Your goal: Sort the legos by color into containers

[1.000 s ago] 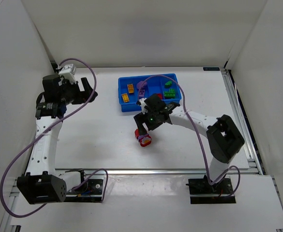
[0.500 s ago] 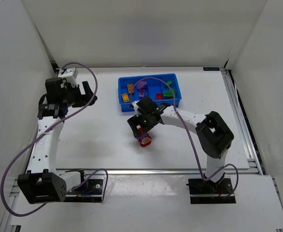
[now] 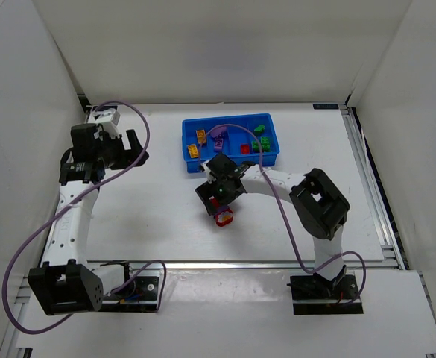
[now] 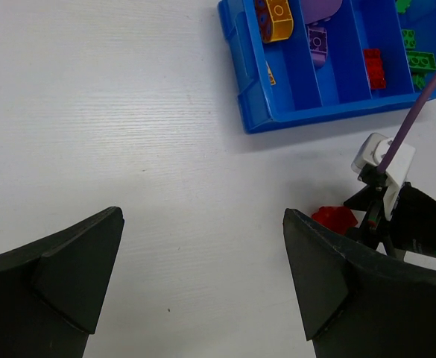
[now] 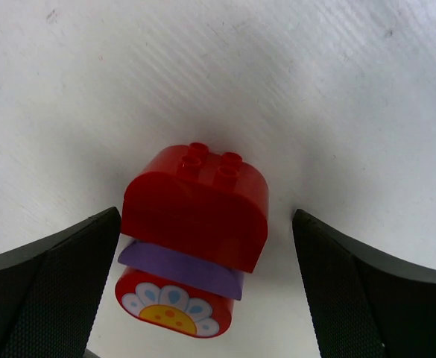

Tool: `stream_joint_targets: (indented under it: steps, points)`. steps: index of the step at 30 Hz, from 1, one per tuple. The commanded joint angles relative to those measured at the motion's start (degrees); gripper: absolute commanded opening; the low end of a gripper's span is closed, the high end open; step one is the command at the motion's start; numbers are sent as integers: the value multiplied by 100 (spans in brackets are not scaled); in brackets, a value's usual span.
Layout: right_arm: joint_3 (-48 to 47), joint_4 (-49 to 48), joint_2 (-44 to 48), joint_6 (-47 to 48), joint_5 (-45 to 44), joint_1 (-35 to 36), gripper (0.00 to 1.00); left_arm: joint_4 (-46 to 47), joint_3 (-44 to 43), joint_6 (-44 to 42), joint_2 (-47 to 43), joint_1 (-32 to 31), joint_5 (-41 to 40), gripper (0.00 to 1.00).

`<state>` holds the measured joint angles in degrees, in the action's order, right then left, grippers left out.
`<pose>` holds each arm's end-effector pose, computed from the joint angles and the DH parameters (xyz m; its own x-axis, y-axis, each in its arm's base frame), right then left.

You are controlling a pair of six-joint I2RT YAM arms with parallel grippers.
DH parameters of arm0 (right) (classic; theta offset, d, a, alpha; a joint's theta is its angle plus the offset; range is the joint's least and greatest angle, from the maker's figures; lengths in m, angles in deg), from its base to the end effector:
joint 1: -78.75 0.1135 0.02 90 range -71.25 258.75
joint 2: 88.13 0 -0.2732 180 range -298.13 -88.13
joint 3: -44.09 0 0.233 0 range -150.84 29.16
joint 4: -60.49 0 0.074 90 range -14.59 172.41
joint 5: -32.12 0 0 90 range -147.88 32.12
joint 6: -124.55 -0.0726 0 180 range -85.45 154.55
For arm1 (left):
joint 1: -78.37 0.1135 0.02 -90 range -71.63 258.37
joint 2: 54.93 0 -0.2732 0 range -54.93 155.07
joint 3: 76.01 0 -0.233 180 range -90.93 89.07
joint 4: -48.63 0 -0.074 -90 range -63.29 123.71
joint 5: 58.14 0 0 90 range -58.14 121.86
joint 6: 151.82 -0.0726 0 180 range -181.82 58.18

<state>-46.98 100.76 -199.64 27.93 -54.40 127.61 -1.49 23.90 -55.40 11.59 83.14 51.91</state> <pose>0.2665 0.3118 0.1586 -0.6589 -0.5793 -0.4799 -0.7000 0.7058 0.1090 0.2531 -0.0039 0.3341 -0.6117 -0.1564 -0.7755 0.1288 0.9475 -0.2927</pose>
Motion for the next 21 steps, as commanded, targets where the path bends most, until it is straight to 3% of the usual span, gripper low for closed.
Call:
stream_joint_targets:
  steps: [1,8,11,13,15,18,21]
  points:
    - [-287,-170,-134,-156,-120,9,99,57,83,-88,-245,32,-80,99]
    - [-498,-205,-311,-253,-76,9,94,66,232,-70,-342,32,-98,99]
    - [-499,-214,-346,-270,-67,9,84,57,250,-88,-359,32,-133,100]
    - [-472,-214,-337,-271,-50,9,71,66,233,-114,-359,41,-151,99]
    - [-402,-197,-311,-227,-58,9,68,66,224,-132,-350,32,-151,100]
    - [-288,-153,-214,-191,-120,9,80,75,224,-141,-350,32,-133,99]
    - [-130,-135,-65,-165,-155,9,81,66,241,-114,-324,23,-133,99]
